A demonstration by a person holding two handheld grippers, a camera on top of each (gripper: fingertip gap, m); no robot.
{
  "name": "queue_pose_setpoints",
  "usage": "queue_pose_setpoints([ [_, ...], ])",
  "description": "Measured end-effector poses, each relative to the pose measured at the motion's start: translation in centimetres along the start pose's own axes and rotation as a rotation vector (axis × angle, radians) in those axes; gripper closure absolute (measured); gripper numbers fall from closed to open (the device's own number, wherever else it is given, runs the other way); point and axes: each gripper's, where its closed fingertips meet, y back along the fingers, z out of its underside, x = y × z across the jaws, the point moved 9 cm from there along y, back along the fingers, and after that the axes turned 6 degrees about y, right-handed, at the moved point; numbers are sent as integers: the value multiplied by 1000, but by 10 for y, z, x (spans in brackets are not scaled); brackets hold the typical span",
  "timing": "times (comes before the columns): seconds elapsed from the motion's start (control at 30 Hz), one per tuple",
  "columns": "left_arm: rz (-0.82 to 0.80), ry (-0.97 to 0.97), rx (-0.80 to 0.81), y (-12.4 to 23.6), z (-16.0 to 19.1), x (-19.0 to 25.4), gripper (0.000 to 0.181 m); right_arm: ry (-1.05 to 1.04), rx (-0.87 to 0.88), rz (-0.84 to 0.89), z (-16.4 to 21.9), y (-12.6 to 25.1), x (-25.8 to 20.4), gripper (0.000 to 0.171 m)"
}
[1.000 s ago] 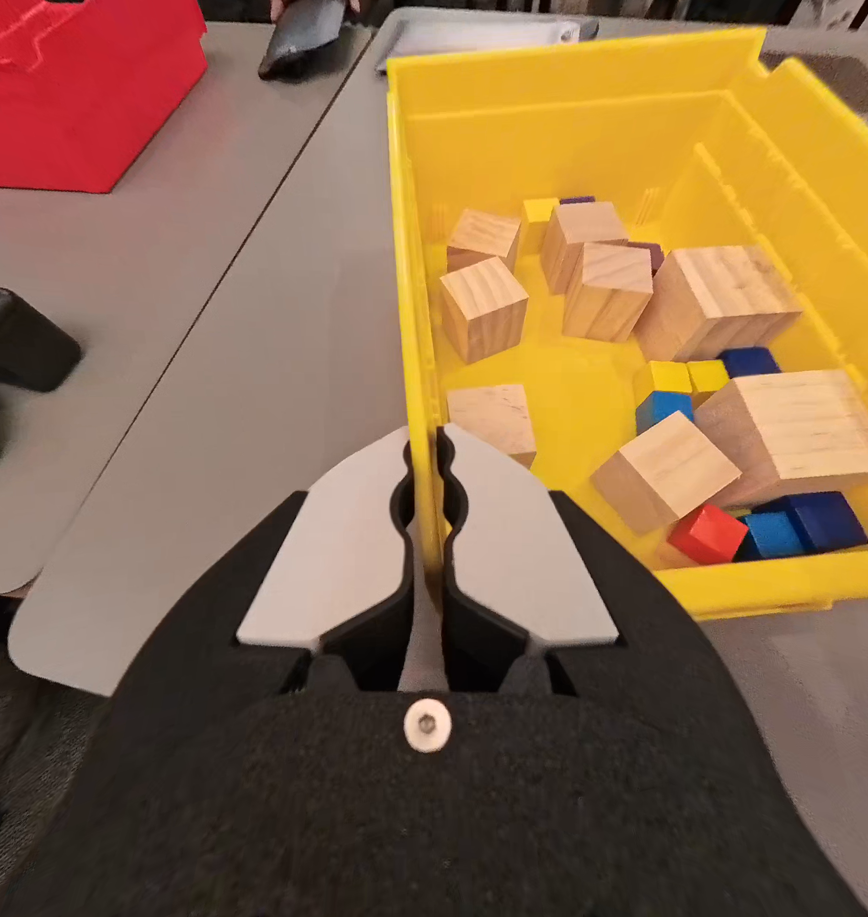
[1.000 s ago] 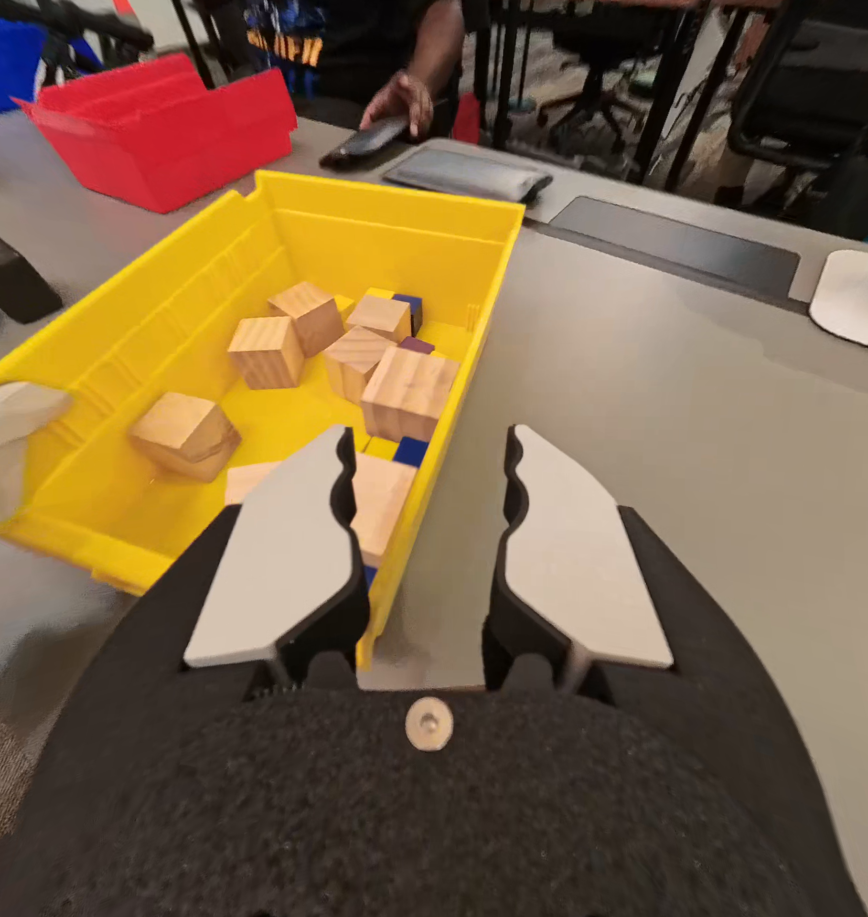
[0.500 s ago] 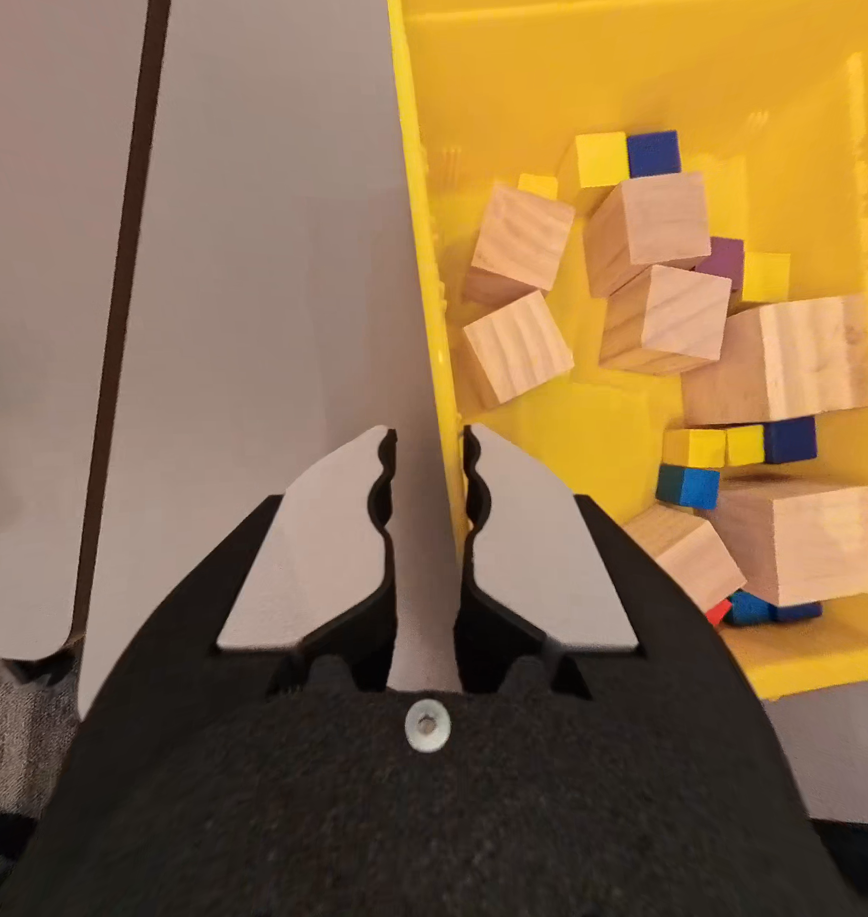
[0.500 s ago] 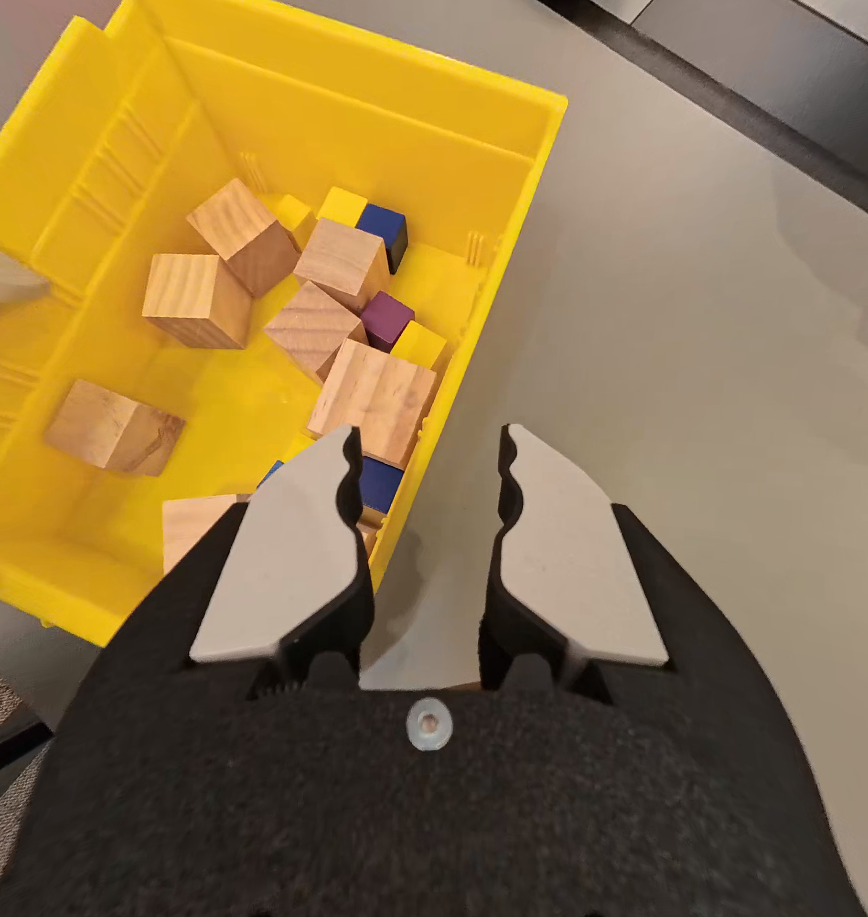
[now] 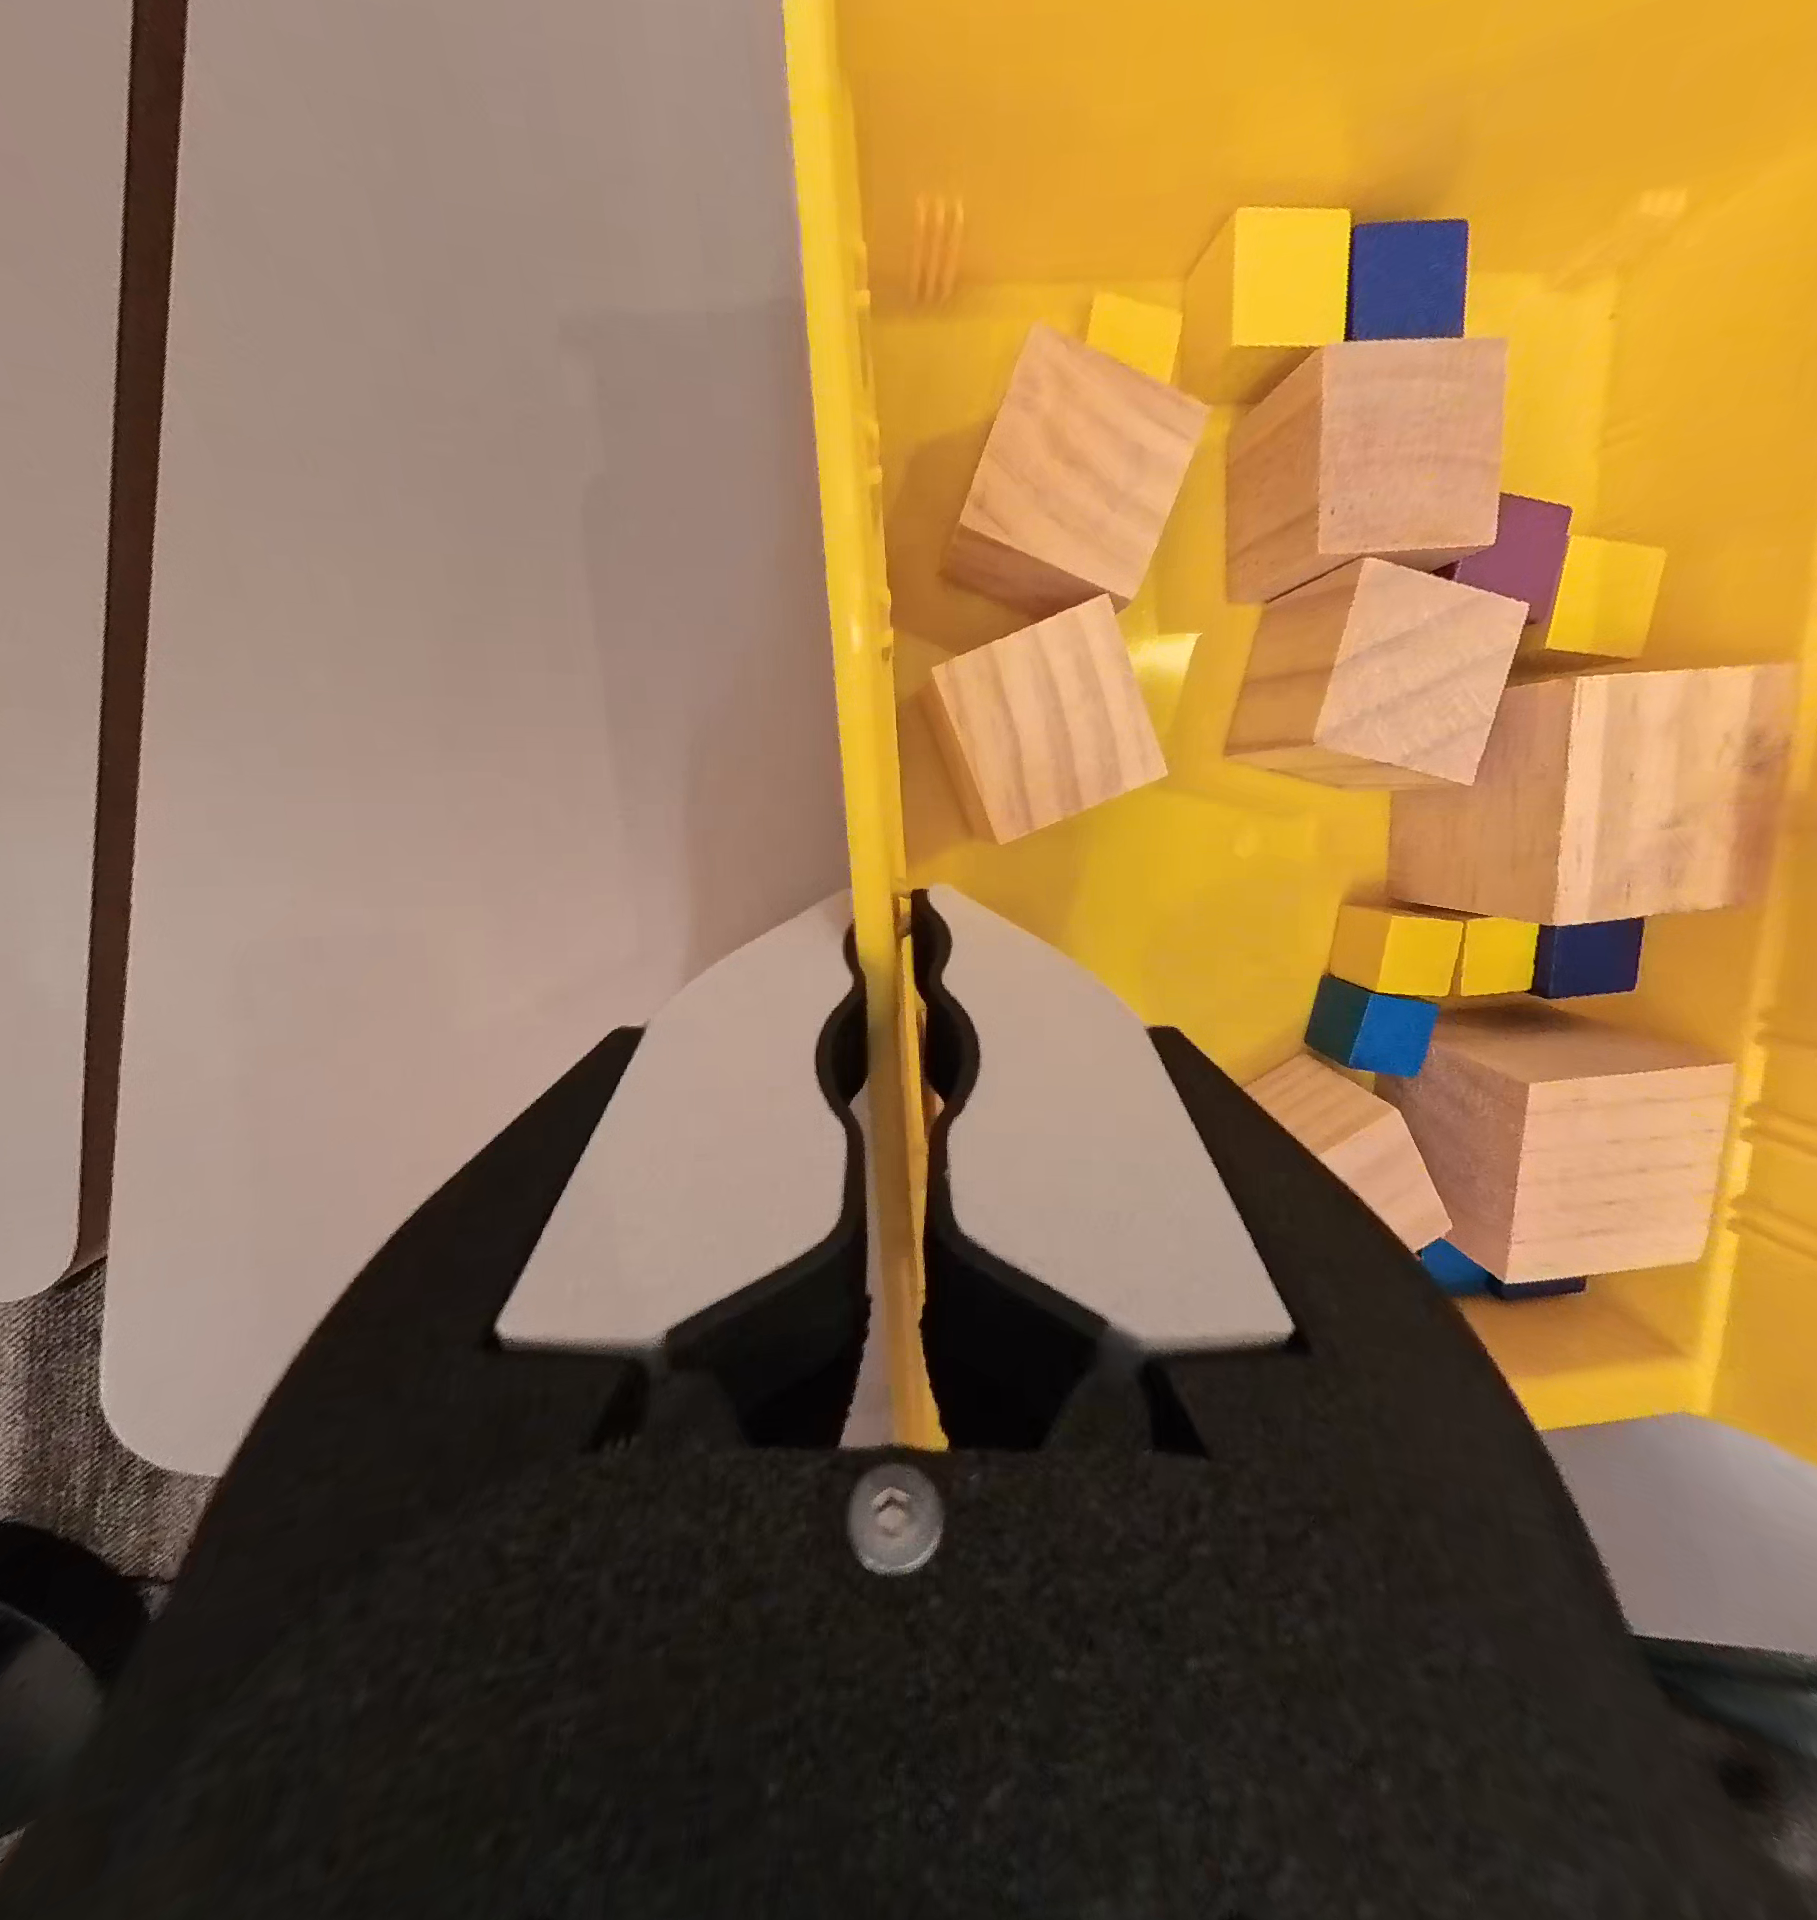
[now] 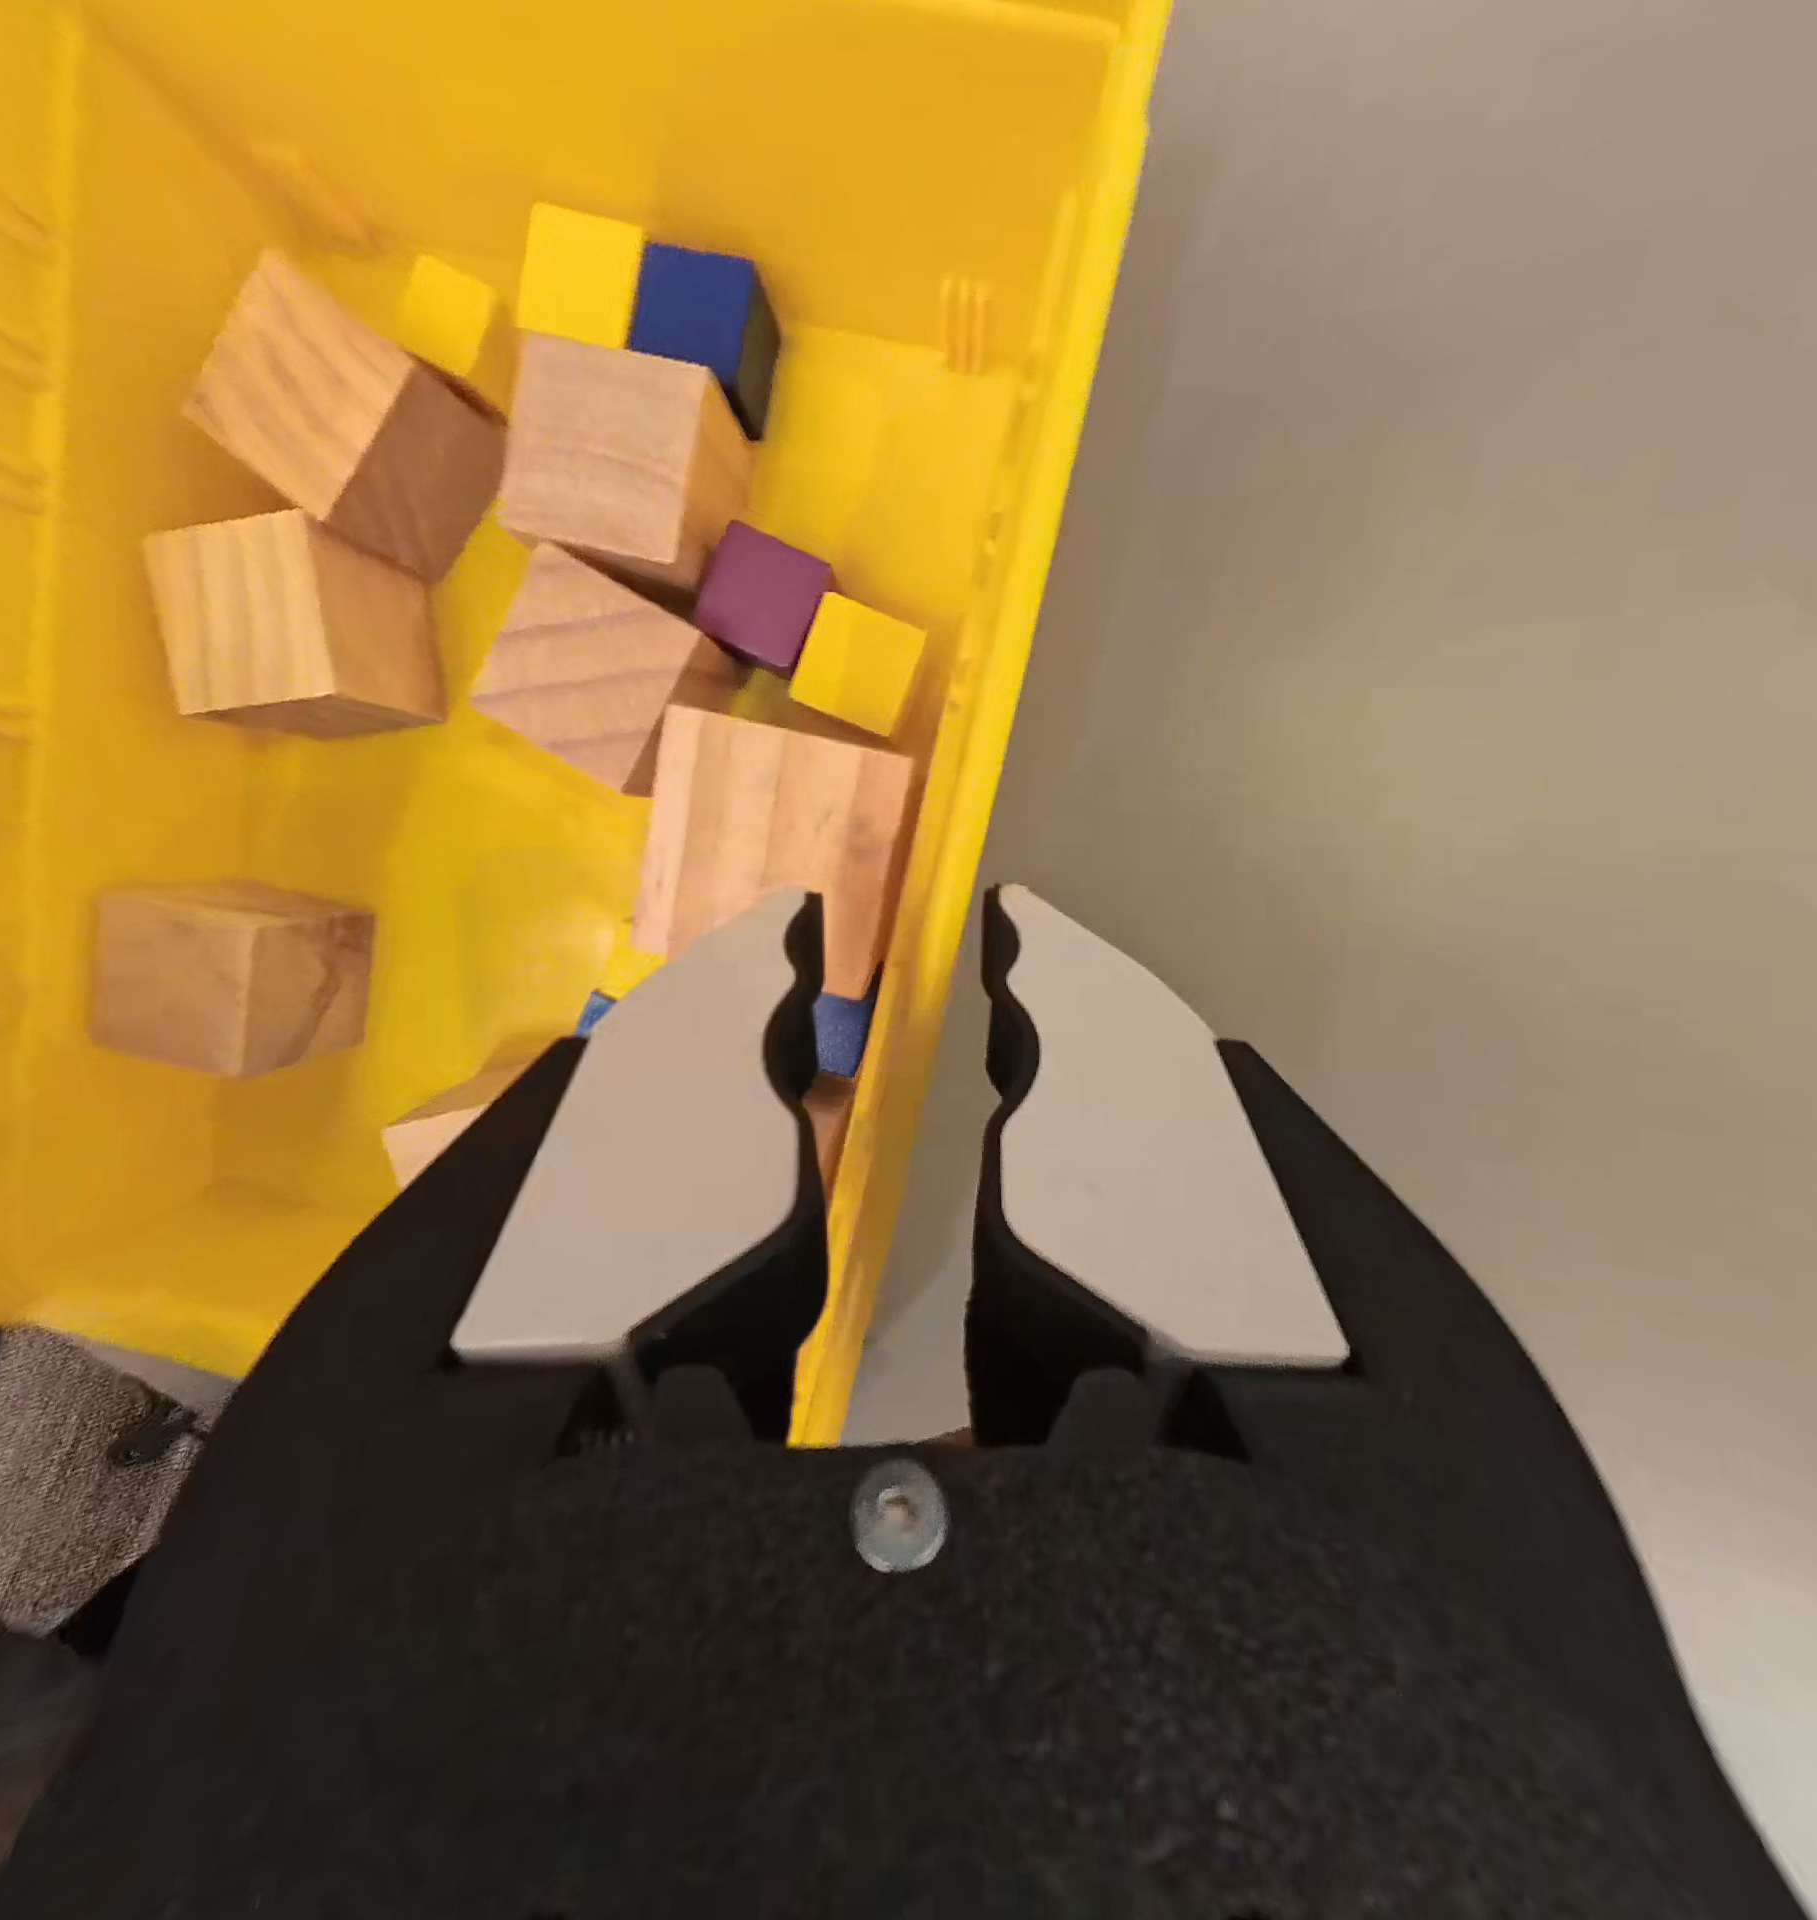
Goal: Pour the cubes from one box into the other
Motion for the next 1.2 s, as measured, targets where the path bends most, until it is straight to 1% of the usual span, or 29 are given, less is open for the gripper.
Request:
queue_pose_setpoints([
  [0.1,11,3,10,0,1,-1,176,1,-67,24,-1,-10,-1,147],
  [0.2,7,-5,-3,0,1,-1,176,1,-117,42,0,-17,-1,160],
  [0.27,3,-10,-17,0,0,0,176,-11,-139,26,-3,-18,-1,164],
  [0.37,5,-13,-24,-2,1,0,176,47,-188,-40,-6,-18,3,164],
  [0.43,18,-7,-51,-8,4,-1,176,67,-165,-95,-5,-19,8,164],
  [0.5,31,-41,-154,-22,12,2,175,77,-116,-93,-3,-19,14,164],
  [0.57,27,-57,-129,-21,10,6,176,62,-87,-86,-1,-19,17,164],
  [0.63,45,-45,-97,-19,9,9,176,29,-100,-52,1,-17,18,164],
  [0.73,77,-15,-104,-20,9,10,176,-33,-119,-49,2,-16,21,165],
  [0.93,41,-46,-100,-17,9,15,176,-16,-86,-27,2,-12,21,165],
  [1.0,28,-74,-76,-11,7,21,177,-12,-58,-26,1,-8,26,166],
  [1.1,-1,-98,12,5,0,35,176,-30,16,-33,-2,5,36,166],
  [1.2,-18,-146,27,17,-8,60,176,-23,33,-18,-2,23,54,166],
])
